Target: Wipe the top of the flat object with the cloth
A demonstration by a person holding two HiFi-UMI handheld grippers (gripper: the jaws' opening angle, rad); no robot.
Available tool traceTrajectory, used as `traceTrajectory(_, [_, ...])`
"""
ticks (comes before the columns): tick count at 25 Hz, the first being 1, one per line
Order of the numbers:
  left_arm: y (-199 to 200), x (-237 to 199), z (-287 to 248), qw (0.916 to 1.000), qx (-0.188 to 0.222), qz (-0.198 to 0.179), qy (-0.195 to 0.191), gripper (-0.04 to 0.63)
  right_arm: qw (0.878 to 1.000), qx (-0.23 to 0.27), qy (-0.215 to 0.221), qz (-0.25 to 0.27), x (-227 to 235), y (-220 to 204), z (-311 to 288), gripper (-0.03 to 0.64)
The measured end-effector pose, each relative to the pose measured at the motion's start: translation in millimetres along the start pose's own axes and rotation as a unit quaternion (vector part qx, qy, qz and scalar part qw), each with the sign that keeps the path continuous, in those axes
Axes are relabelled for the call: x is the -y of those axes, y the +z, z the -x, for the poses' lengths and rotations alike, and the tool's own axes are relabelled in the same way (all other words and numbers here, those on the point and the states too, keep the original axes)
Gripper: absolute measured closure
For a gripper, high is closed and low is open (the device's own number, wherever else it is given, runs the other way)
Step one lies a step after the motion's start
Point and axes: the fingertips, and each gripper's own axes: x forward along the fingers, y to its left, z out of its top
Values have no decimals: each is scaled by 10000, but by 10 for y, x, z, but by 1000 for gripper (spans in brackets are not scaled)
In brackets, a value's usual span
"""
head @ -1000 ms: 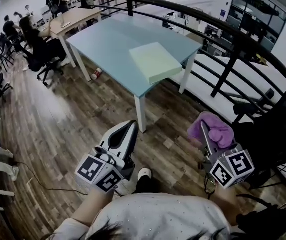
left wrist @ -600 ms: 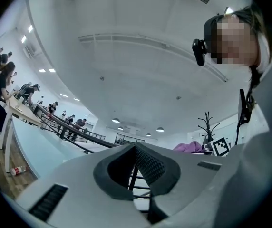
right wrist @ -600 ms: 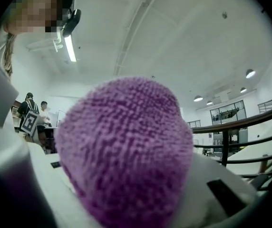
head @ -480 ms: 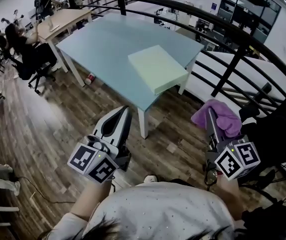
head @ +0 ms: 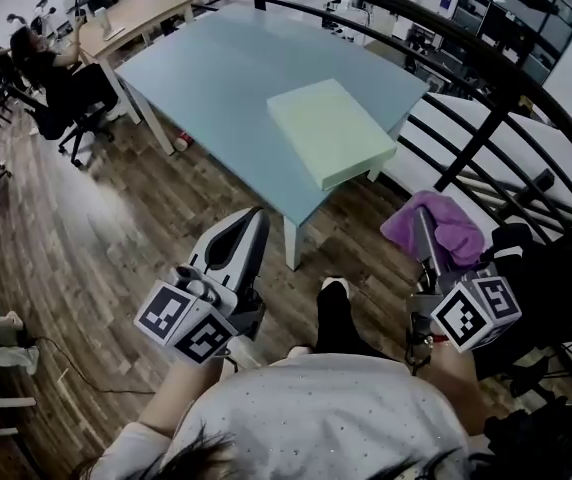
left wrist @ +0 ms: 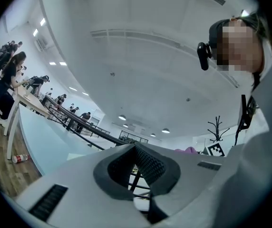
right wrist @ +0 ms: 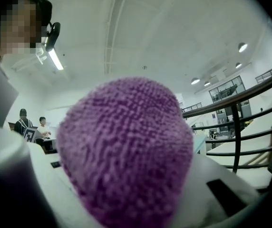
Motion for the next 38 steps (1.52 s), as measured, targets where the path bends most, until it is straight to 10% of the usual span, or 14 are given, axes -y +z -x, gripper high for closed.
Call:
traceTrajectory(20, [462,-1227,-1840,9951,215,-159,955,594,9852,-406,1644,248,772,805,-2552,578])
traceTrajectory(35, [-194,-2210,-2802,9801,-166,32,1976,591,9320,-1078,3434,431,744,152,-4045,578])
traceTrajectory(38, [-497,-2415,-2922,9708,-579,288,2310,477,9230,-1282,3549,758,715,-39,-4205,578])
